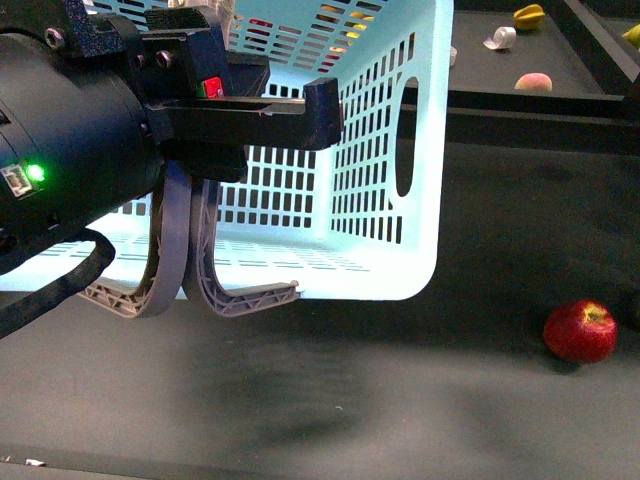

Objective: Pick mango with right arm and hold basket with left

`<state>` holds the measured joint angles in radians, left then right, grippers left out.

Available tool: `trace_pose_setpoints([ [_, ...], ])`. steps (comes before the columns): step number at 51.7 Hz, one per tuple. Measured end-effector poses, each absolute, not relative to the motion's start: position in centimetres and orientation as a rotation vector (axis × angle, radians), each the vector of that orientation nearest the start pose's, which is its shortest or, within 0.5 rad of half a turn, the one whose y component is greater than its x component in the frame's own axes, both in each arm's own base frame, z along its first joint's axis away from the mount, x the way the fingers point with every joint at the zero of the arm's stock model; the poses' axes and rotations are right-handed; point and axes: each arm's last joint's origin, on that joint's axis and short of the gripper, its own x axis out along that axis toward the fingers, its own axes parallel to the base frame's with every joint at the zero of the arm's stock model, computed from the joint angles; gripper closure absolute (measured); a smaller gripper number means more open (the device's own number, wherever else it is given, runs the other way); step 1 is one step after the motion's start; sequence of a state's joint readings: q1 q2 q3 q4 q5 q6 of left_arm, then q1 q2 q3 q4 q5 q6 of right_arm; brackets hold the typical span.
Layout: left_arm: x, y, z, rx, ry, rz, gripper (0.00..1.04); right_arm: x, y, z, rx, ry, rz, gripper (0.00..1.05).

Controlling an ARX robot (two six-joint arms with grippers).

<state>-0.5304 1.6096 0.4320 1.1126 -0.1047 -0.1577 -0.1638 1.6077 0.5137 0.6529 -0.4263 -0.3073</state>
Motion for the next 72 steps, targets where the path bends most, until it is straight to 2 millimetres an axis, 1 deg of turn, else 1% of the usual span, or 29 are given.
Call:
trace_pose_setpoints([
  [4,23.9,-13.7,15.8,-0.135,0.096,-0.420,0.98,27.5,-1.6,15.4,-0.139,0.340,0.366,0.48],
  [8,23.9,-13.7,15.8,-0.135,0.096,-0.420,0.98,27.2,0.1,16.8,-0.110,0.309,0.407,0.48],
  [11,23.9,-13.7,15.8,-0.135,0.096,-0.420,0.98,27.0,1.2,17.3,-0.092,0.299,0.430,0.48],
  [15,23.9,-13.7,15.8,-0.135,0.096,-0.420,0.98,27.0,3.6,17.8,-0.065,0.297,0.468,0.48],
  [20,24.0,-13.7,15.8,-0.135,0.096,-0.419,0.98,27.2,5.6,18.0,-0.050,0.294,0.493,0.48],
  [26,24.0,-13.7,15.8,-0.135,0.096,-0.419,0.98,28.1,8.1,18.1,-0.023,0.289,0.500,0.48],
  [34,23.9,-13.7,15.8,-0.136,0.096,-0.420,0.98,29.6,12.2,17.0,0.036,0.325,0.520,0.48],
  [37,23.9,-13.7,15.8,-0.136,0.096,-0.420,0.98,30.0,13.3,16.7,0.062,0.334,0.529,0.48],
  [48,24.0,-13.7,15.8,-0.135,0.096,-0.419,0.98,31.3,15.5,16.4,0.097,0.340,0.512,0.48],
  [53,24.0,-13.7,15.8,-0.135,0.096,-0.419,0.98,31.8,16.2,16.1,0.104,0.344,0.503,0.48],
  [59,23.9,-13.7,15.8,-0.136,0.096,-0.420,0.98,32.7,17.0,15.4,0.104,0.358,0.486,0.48],
  [66,23.9,-13.7,15.8,-0.135,0.096,-0.420,0.98,33.4,17.6,14.8,0.118,0.363,0.456,0.48],
  [69,24.0,-13.7,15.8,-0.135,0.096,-0.419,0.98,33.4,17.6,14.8,0.130,0.356,0.455,0.42],
  [72,23.9,-13.7,15.8,-0.135,0.096,-0.420,0.98,33.5,17.6,15.1,0.148,0.335,0.457,0.31],
])
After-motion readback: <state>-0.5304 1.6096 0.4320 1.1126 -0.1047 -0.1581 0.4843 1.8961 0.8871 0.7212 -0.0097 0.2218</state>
